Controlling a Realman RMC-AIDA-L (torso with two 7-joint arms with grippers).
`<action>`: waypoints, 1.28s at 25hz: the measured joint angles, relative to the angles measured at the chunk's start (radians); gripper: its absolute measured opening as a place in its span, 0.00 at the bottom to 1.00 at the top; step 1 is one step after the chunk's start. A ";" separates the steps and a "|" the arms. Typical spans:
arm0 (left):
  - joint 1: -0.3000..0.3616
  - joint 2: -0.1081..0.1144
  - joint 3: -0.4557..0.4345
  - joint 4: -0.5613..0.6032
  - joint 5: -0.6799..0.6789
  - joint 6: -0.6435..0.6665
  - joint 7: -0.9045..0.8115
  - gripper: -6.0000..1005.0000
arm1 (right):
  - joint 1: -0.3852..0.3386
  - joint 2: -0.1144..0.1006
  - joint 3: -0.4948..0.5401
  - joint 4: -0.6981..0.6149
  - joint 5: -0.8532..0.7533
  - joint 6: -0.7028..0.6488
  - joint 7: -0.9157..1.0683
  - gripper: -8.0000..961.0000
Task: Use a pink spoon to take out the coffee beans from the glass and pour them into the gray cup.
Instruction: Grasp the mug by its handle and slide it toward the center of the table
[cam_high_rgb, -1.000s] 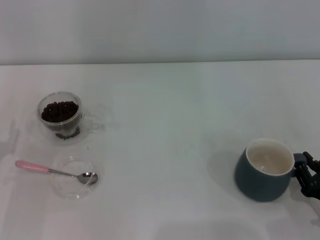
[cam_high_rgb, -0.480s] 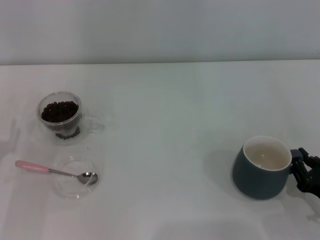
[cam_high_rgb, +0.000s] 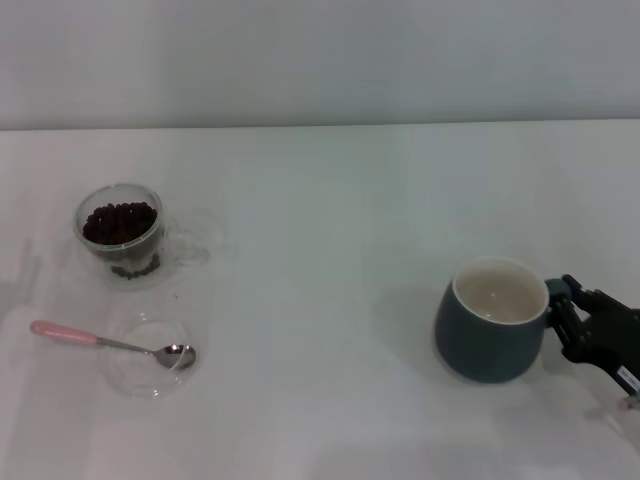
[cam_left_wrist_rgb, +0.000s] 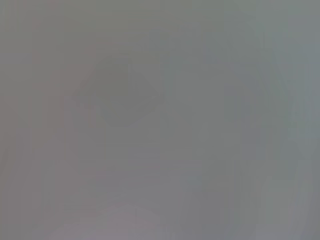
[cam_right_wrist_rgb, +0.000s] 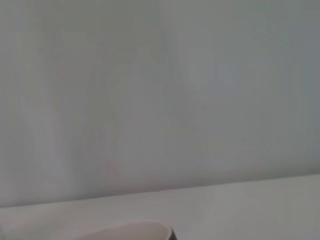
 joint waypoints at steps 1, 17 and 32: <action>0.000 0.000 0.000 0.000 0.000 0.000 0.000 0.74 | 0.008 0.001 0.000 0.000 -0.001 0.002 -0.001 0.23; -0.007 -0.002 0.005 -0.007 0.003 0.000 0.000 0.74 | 0.148 0.011 0.013 0.038 -0.077 0.085 -0.006 0.23; -0.004 -0.003 0.006 -0.008 0.006 0.002 0.000 0.74 | 0.184 0.011 0.020 0.040 -0.110 0.140 -0.004 0.23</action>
